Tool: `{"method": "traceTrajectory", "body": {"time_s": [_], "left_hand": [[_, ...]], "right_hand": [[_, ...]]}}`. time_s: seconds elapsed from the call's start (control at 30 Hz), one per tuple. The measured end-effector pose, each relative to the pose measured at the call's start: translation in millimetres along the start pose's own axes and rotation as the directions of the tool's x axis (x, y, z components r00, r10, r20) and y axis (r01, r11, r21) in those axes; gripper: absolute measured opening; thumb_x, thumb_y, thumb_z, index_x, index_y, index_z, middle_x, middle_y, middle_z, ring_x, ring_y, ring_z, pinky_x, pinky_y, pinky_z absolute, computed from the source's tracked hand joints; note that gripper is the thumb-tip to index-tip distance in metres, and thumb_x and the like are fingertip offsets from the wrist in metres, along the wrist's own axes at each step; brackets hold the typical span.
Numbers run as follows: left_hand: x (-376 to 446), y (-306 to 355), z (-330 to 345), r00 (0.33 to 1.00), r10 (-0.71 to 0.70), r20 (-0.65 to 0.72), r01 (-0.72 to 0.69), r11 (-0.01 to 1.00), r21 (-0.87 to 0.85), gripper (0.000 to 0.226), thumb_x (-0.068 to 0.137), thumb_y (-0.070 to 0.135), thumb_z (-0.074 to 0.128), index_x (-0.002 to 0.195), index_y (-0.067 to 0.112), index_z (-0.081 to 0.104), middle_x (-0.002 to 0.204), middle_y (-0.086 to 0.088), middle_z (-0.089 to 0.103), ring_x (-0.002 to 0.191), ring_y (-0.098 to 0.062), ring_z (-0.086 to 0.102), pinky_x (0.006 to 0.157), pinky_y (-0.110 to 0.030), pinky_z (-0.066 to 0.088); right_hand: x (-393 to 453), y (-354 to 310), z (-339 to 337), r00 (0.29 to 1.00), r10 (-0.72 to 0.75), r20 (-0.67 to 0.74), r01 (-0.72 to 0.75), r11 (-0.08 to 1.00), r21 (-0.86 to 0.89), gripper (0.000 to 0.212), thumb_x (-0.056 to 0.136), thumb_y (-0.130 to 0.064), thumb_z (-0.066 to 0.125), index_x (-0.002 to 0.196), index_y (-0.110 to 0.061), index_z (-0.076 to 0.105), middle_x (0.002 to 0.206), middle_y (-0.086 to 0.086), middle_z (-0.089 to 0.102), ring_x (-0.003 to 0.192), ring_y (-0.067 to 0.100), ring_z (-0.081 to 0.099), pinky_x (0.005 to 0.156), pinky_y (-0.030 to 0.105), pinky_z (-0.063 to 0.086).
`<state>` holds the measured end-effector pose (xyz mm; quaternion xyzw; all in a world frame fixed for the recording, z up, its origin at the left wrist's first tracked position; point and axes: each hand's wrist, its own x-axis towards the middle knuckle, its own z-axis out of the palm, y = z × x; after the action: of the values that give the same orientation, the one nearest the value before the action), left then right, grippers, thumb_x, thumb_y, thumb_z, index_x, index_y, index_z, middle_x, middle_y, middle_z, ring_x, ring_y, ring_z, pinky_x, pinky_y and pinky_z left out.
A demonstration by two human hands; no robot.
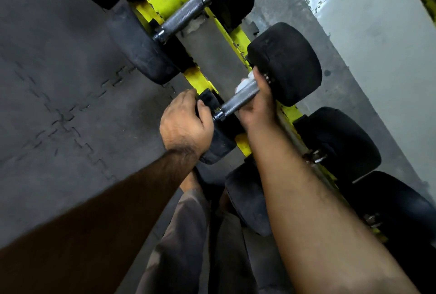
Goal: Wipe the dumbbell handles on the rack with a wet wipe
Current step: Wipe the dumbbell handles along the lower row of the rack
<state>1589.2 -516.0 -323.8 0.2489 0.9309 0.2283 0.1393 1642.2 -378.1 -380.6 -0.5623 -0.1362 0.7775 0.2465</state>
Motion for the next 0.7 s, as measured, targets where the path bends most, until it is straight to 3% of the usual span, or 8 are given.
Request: {"method": "traceTrajectory", "body": {"time_s": [0.03,0.13,0.2,0.27,0.33,0.47,0.57,0.7], "left_hand": [[-1,0,0,1.0,0.006,-0.005,-0.006,1.0,0.008,0.044,0.091,0.031,0.04,0.119,0.008,0.066,0.115,-0.006,0.069,0.106,-0.025,0.063,0.088,-0.034,0.049],[0,0,2,1.0,0.01,-0.009,-0.01,1.0,-0.005,0.044,0.091,0.031,0.04,0.118,0.008,0.066,0.115,-0.005,0.069,0.105,-0.024,0.063,0.087,-0.033,0.049],[1,-1,2,1.0,0.007,-0.012,-0.007,1.0,0.003,0.044,0.091,0.031,0.04,0.118,0.008,0.066,0.114,-0.005,0.069,0.104,-0.024,0.064,0.087,-0.033,0.049],[0,-2,3,1.0,0.006,-0.021,-0.006,1.0,-0.007,0.043,0.091,0.031,0.04,0.117,0.008,0.066,0.113,-0.005,0.069,0.103,-0.024,0.064,0.086,-0.034,0.049],[-1,-2,3,0.999,0.014,-0.032,-0.014,1.0,-0.007,0.042,0.09,0.03,0.041,0.115,0.008,0.066,0.111,-0.005,0.069,0.102,-0.024,0.063,0.086,-0.033,0.049],[0,-2,3,0.998,0.021,-0.052,-0.022,1.0,-0.019,0.038,0.089,0.029,0.042,0.11,0.008,0.066,0.106,-0.004,0.069,0.097,-0.024,0.063,0.082,-0.033,0.048],[0,-4,3,0.999,0.015,-0.038,-0.016,1.0,-0.026,0.037,0.089,0.029,0.042,0.108,0.009,0.066,0.102,-0.003,0.068,0.094,-0.024,0.063,0.08,-0.035,0.049],[1,-4,2,1.0,0.018,-0.016,-0.018,0.999,-0.037,0.039,0.089,0.029,0.042,0.112,0.008,0.066,0.107,-0.005,0.069,0.099,-0.026,0.064,0.084,-0.038,0.052]], "right_hand": [[-4,9,-5,1.0,-0.017,-0.011,0.017,0.999,-0.03,0.01,0.089,-0.027,0.068,0.088,-0.018,0.062,0.081,-0.001,0.055,0.075,0.013,0.054,0.069,0.025,0.045],[-10,6,-14,0.999,0.005,-0.041,-0.007,0.999,-0.054,0.026,0.089,-0.024,0.068,0.111,-0.01,0.067,0.105,0.008,0.066,0.094,0.018,0.064,0.084,0.029,0.051],[-6,-6,-8,0.999,-0.014,-0.034,0.015,1.0,0.014,0.026,0.09,-0.02,0.067,0.113,-0.009,0.065,0.107,0.009,0.065,0.096,0.018,0.064,0.09,0.031,0.051],[-11,-5,-2,0.998,-0.017,-0.056,0.016,1.0,-0.009,0.024,0.08,-0.023,0.073,0.1,-0.013,0.065,0.093,0.006,0.063,0.086,0.017,0.062,0.081,0.03,0.051],[-21,7,-1,0.999,0.036,-0.039,-0.04,0.994,-0.105,0.013,0.087,-0.024,0.067,0.086,-0.014,0.06,0.077,0.004,0.059,0.071,0.016,0.058,0.066,0.026,0.048],[-17,-6,0,0.99,0.13,0.058,-0.125,0.988,-0.09,0.029,0.098,-0.021,0.052,0.07,-0.017,0.047,0.058,-0.002,0.049,0.059,0.013,0.048,0.06,0.025,0.039],[-11,-5,3,0.997,0.071,-0.013,-0.072,0.994,-0.087,0.023,0.095,-0.025,0.057,0.074,-0.02,0.049,0.065,0.001,0.048,0.06,0.014,0.049,0.06,0.026,0.041],[-36,16,-10,0.919,0.38,0.109,-0.306,0.859,-0.41,0.025,0.084,-0.038,0.068,0.088,-0.013,0.067,0.083,0.009,0.068,0.071,0.022,0.067,0.063,0.026,0.054]]}}
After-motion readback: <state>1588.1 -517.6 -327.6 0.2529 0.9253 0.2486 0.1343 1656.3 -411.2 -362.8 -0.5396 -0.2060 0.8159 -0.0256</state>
